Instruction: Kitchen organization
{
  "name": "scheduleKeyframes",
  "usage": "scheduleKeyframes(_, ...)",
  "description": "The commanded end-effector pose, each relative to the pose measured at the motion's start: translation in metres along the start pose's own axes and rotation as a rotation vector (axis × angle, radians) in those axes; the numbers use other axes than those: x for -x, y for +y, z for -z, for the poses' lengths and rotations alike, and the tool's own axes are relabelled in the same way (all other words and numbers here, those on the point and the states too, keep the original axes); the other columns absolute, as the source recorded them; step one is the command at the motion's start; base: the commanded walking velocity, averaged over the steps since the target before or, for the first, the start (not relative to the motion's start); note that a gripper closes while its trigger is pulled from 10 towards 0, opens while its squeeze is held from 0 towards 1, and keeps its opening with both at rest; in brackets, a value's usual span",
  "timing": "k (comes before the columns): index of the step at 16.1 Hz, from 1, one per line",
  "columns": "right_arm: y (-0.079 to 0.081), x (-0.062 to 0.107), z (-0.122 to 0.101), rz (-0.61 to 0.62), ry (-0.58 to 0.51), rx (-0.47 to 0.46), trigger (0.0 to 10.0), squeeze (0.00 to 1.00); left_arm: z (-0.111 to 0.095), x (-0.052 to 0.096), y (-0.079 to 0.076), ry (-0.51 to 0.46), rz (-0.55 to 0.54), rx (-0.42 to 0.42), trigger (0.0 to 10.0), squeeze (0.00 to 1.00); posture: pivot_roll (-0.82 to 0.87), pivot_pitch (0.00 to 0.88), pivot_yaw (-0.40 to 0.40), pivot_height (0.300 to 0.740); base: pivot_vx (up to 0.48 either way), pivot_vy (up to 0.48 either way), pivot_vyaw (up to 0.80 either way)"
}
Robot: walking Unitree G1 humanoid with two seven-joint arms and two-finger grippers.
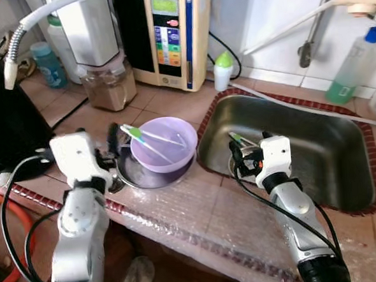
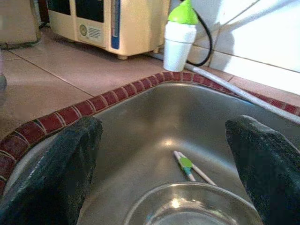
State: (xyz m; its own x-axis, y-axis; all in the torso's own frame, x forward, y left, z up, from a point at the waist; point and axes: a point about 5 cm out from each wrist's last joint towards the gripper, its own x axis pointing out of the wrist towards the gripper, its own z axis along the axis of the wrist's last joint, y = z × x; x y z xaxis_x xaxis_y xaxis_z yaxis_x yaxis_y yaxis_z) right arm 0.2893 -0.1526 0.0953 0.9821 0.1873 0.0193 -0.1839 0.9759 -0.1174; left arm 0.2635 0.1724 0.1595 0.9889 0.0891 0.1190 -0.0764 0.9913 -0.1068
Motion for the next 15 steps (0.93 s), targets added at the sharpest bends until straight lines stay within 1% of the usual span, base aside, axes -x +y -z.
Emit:
scheduleKeyframes(1,-0.001,-0.002,-0.001,-0.002,0.002,0.0,10.0,0.0,0.006,-0.008,0.004,0.055,-0.052,0.081,10.0,0.0,0.04,0.0,0.003,0.74,0.0,0.0,0.0)
scheduleKeyframes(3,-0.001,-0.002,0.0,-0.004,0.003,0.0,10.0,0.0,0.006,-0.02,0.003,0.066,-0.04,0.13,10.0,0.0,0.03,0.0,0.003,0.74,0.0,0.0,0.0)
scheduleKeyframes(4,-0.001,-0.002,0.0,-0.006,0.002,0.001,10.0,0.0,0.008,-0.027,-0.001,0.098,-0.025,0.184,10.0,0.0,0.03,0.0,0.004,0.74,0.0,0.0,0.0)
scheduleKeyframes(5,-0.001,-0.003,-0.001,-0.007,0.002,0.001,10.0,0.0,0.008,-0.029,-0.001,0.102,-0.023,0.2,10.0,0.0,0.03,0.0,0.006,0.74,0.0,0.0,0.0)
scheduleKeyframes(7,0.0,-0.003,-0.001,-0.008,0.001,0.003,10.0,0.0,0.009,-0.033,-0.007,0.138,0.005,0.267,10.0,0.0,0.02,0.0,0.01,0.74,0.0,0.0,0.0)
scheduleKeyframes(8,0.0,-0.003,-0.001,-0.007,0.0,0.003,10.0,0.0,0.008,-0.032,-0.012,0.153,0.042,0.315,10.0,0.0,0.02,0.0,0.01,0.74,0.0,0.0,0.0)
scheduleKeyframes(9,0.0,-0.003,-0.001,-0.005,0.001,0.002,10.0,0.0,0.01,-0.031,-0.017,0.181,0.07,0.335,10.0,0.0,0.02,0.0,0.01,0.74,0.0,0.0,0.0)
scheduleKeyframes(10,0.0,-0.002,0.0,-0.005,0.002,0.001,10.0,0.0,0.011,-0.031,-0.019,0.19,0.081,0.371,10.0,0.0,0.02,0.0,0.01,0.74,0.0,0.0,0.0)
scheduleKeyframes(11,0.0,-0.002,0.0,-0.006,0.003,0.001,10.0,0.0,0.012,-0.031,-0.022,0.203,0.094,0.385,10.0,0.02,0.02,0.0,0.01,0.74,0.0,0.0,0.0)
scheduleKeyframes(12,0.001,-0.002,0.0,-0.008,0.002,0.001,10.0,0.0,0.012,-0.032,-0.023,0.207,0.098,0.397,10.0,1.0,0.02,0.0,0.01,0.74,0.0,0.0,0.0)
scheduleKeyframes(14,0.002,-0.003,0.0,-0.011,0.0,0.0,10.0,0.0,0.013,-0.033,-0.024,0.238,0.11,0.428,10.0,1.0,0.02,0.0,0.01,0.74,0.0,0.0,0.0)
scheduleKeyframes(15,0.003,-0.004,-0.001,-0.012,-0.002,0.0,10.0,0.0,0.014,-0.035,-0.023,0.255,0.106,0.442,10.0,0.56,0.02,0.0,0.01,0.74,0.0,0.0,0.0)
